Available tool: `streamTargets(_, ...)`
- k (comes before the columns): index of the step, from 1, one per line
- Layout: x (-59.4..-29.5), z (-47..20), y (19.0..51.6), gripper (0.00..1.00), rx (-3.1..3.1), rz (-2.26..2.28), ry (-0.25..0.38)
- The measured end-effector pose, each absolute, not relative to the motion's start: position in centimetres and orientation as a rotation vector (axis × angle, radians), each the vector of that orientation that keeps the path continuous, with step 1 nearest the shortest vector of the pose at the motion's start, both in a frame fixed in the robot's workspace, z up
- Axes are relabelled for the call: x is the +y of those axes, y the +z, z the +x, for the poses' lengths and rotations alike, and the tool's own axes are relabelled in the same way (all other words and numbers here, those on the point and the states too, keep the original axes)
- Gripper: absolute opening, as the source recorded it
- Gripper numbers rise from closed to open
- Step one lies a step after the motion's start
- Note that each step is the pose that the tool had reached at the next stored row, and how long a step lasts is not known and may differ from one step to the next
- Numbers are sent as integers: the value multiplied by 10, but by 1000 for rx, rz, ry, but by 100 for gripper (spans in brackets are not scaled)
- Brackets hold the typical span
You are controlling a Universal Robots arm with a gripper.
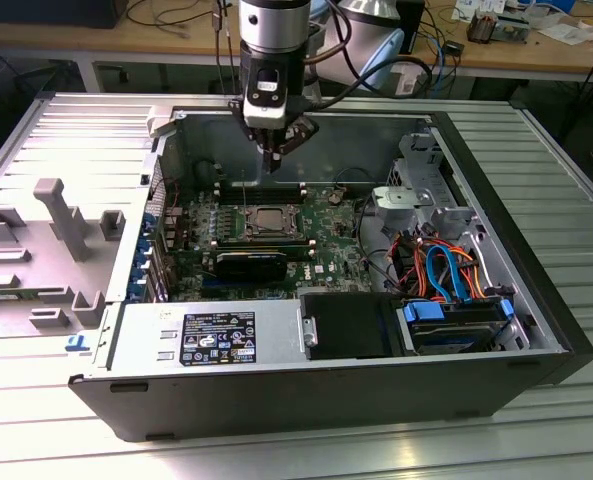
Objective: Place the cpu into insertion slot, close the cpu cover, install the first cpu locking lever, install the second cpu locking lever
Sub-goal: 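Install the first cpu locking lever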
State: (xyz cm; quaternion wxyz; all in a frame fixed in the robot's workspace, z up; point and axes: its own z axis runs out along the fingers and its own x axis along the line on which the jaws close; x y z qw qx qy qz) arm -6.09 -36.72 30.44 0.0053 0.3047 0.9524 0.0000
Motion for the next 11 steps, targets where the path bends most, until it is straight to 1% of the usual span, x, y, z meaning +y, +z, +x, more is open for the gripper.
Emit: streamTargets(11, -367, -61, 304, 11, 3080, 561, 2)
